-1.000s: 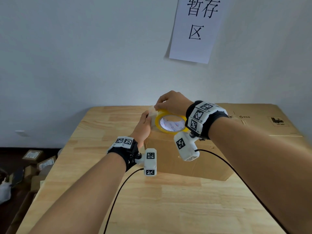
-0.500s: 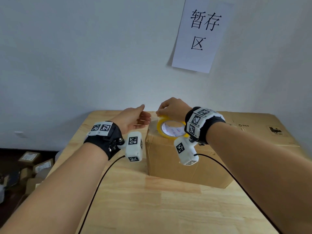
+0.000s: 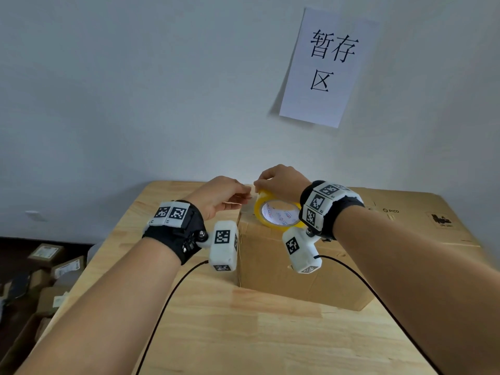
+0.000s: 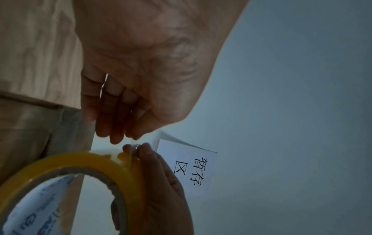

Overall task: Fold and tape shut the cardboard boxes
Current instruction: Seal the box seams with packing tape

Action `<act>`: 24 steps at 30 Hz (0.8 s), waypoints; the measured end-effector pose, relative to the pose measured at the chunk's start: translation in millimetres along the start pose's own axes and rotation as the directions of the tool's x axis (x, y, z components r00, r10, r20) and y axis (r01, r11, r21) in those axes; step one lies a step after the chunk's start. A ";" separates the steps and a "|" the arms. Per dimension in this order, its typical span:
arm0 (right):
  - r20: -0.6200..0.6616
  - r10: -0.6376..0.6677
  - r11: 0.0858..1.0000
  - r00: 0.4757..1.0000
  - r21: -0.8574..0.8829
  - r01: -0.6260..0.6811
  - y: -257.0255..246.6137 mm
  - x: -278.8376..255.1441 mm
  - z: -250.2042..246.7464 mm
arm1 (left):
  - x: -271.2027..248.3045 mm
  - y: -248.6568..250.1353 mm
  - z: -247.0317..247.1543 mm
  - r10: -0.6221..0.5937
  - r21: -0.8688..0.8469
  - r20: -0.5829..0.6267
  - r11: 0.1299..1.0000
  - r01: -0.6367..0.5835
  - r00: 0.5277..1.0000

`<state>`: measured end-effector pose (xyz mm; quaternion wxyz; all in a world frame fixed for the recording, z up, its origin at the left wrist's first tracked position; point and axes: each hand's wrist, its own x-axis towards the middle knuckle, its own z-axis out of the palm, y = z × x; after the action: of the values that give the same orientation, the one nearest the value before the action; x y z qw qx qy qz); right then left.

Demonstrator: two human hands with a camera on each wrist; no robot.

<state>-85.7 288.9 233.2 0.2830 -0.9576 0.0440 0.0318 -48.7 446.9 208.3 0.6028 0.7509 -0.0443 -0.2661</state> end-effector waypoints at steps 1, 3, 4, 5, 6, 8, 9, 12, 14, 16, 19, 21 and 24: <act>-0.003 0.000 1.000 1.000 0.001 0.000 1.2 -0.8 0.0 | -0.8 0.5 3.7 -0.010 -0.039 0.008 0.999 0.010 1.000; -0.004 0.007 1.000 1.000 -0.008 -0.007 3.2 -2.2 0.6 | -2.3 0.9 10.0 -0.014 -0.088 0.017 0.996 0.016 1.000; -0.007 0.011 1.000 1.000 -0.018 -0.011 4.3 -2.6 0.6 | -2.7 1.6 12.1 -0.006 -0.093 0.017 0.996 0.007 1.000; -0.014 0.014 1.000 1.000 -0.022 -0.014 5.0 -3.7 0.0 | -3.3 2.9 13.5 0.006 -0.091 0.018 0.996 -0.004 1.000; -0.026 0.015 1.000 1.000 -0.015 -0.016 6.0 -5.1 -0.9 | -3.8 4.3 14.4 0.017 -0.084 0.018 0.996 -0.015 1.000; -0.049 0.007 0.999 0.999 0.033 -0.005 9.3 -9.0 -2.5 | -3.9 5.0 13.9 0.029 -0.066 -0.002 0.997 -0.029 1.000; -0.058 0.012 0.998 0.998 0.070 -0.008 12.2 -11.6 -2.6 | -3.8 3.7 12.8 0.027 -0.058 -0.020 0.998 -0.029 0.999; -0.087 0.071 0.983 0.994 0.174 -0.055 20.3 -18.2 -0.2 | -5.2 -2.3 10.2 0.016 -0.058 -0.033 0.998 -0.018 0.999; -0.106 0.078 0.976 0.991 0.211 -0.054 23.6 -20.2 0.9 | -4.6 -2.5 11.1 0.027 -0.041 -0.034 0.999 -0.028 0.999; -0.124 0.073 0.976 0.990 0.212 -0.045 24.3 -21.2 -0.6 | -3.4 0.9 13.6 0.045 -0.017 -0.043 0.999 -0.046 0.998; -0.138 0.069 0.978 0.988 0.203 -0.040 26.4 -21.8 -5.7 | 1.3 5.8 18.5 0.054 -0.002 -0.041 0.999 -0.054 0.998; -0.144 0.068 0.980 0.987 0.198 -0.039 29.8 -21.1 -8.8 | 4.5 6.6 22.4 0.059 0.010 -0.036 0.998 -0.059 0.998; -0.144 0.063 0.985 0.988 0.169 -0.039 32.6 -20.0 -10.7 | 7.2 6.7 27.1 0.082 0.052 -0.042 0.995 -0.080 0.996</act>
<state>-108.5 257.1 226.3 0.3566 -0.9290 0.0919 -0.0360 -53.1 418.4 208.5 0.5949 0.7691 -0.0679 -0.2237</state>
